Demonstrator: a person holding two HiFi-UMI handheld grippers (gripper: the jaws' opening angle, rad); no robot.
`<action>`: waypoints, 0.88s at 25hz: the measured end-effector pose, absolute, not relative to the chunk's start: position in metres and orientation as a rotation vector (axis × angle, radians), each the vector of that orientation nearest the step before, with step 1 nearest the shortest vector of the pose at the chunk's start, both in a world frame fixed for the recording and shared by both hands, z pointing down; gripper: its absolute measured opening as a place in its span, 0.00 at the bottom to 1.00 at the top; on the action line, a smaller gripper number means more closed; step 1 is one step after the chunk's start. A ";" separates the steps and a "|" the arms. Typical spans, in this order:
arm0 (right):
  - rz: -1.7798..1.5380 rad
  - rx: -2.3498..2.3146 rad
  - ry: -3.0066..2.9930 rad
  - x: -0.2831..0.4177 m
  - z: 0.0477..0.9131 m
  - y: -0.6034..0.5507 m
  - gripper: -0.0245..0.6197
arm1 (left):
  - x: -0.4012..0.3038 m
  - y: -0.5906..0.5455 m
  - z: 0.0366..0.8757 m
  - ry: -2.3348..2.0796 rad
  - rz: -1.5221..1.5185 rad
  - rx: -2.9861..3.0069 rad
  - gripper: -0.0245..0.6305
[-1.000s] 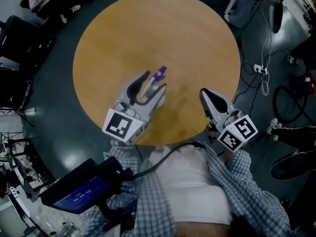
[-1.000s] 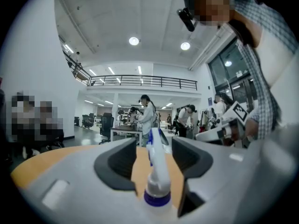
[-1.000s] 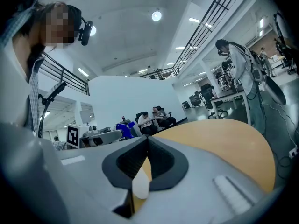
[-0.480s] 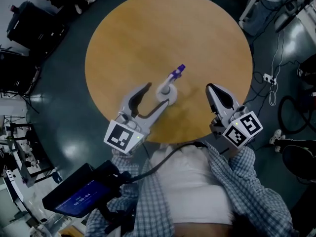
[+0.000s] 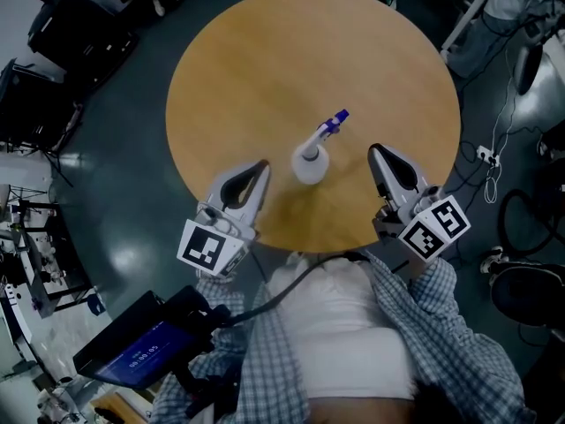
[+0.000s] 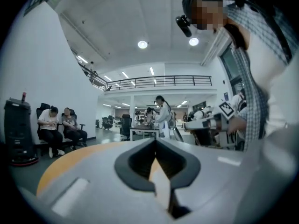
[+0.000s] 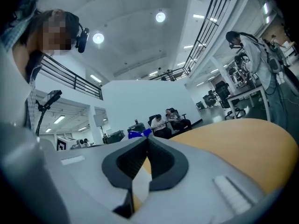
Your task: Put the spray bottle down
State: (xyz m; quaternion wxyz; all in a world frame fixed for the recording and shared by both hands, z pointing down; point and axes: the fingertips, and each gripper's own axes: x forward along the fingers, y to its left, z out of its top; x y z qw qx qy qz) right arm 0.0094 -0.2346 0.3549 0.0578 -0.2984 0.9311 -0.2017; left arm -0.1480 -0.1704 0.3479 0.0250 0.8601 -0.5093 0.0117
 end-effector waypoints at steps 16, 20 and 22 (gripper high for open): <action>-0.481 -0.866 2.931 0.001 0.351 -0.222 0.04 | -0.137 -0.165 0.358 -1.528 0.088 2.678 0.04; -0.491 -0.853 2.937 0.000 0.352 -0.221 0.04 | -0.133 -0.164 0.357 -1.514 0.079 2.679 0.04; -0.494 -0.851 2.938 0.000 0.353 -0.222 0.04 | -0.130 -0.165 0.352 -1.514 0.058 2.677 0.04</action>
